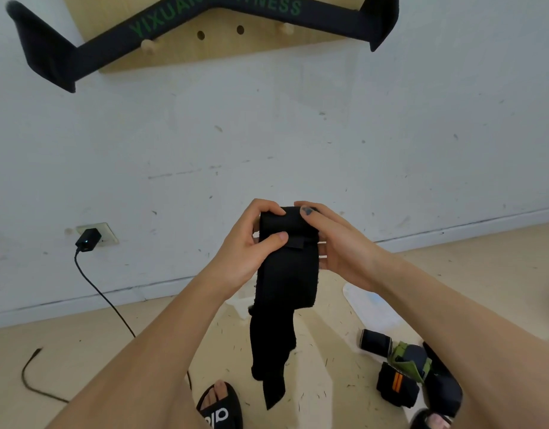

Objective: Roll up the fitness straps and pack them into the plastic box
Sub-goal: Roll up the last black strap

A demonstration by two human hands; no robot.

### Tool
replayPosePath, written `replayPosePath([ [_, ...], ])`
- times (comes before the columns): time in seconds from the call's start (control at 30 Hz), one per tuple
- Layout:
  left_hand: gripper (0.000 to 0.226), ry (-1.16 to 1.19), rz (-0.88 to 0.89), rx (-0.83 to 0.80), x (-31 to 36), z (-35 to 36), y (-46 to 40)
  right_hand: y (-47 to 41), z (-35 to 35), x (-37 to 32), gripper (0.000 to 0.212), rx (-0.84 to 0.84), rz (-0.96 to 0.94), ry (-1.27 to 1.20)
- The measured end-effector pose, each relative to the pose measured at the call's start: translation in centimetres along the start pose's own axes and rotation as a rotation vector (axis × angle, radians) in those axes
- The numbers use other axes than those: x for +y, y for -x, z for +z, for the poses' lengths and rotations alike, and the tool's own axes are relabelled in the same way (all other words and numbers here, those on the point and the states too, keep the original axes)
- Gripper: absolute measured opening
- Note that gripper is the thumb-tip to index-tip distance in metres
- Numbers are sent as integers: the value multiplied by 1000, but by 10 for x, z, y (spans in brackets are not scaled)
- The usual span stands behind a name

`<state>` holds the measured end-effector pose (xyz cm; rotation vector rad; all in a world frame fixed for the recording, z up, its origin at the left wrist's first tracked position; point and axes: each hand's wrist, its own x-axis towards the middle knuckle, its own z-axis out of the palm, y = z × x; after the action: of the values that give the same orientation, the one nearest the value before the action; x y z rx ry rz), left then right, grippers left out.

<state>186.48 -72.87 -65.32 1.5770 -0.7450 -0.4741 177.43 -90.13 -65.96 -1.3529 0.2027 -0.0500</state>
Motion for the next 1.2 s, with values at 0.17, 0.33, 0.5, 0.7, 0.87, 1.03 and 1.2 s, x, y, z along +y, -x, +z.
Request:
replayPosePath([
  [0.17, 29, -89, 49, -1, 0, 2, 0, -1, 1, 2, 25, 37, -73, 14],
  [0.33, 32, -95, 49, -27, -1, 4, 1, -2, -1, 3, 26, 14, -121, 3],
  [0.5, 46, -32, 2, -11, -1, 9, 0, -2, -1, 2, 24, 31, -164, 13],
  [0.7, 46, 28, -30, 5, -1, 10, 1, -6, -3, 5, 24, 48, -208, 52],
  [0.87, 20, 251, -132, 13, 3, 11, -2, -7, -4, 9, 26, 77, -259, 149],
  [1.03, 16, 254, -152, 56, 1, 10, -4, -5, -4, 8, 32, 24, -194, 119],
  [1.2, 22, 228, -127, 89, 2, 10, -5, -4, -2, 9, 37, 43, -224, 196],
])
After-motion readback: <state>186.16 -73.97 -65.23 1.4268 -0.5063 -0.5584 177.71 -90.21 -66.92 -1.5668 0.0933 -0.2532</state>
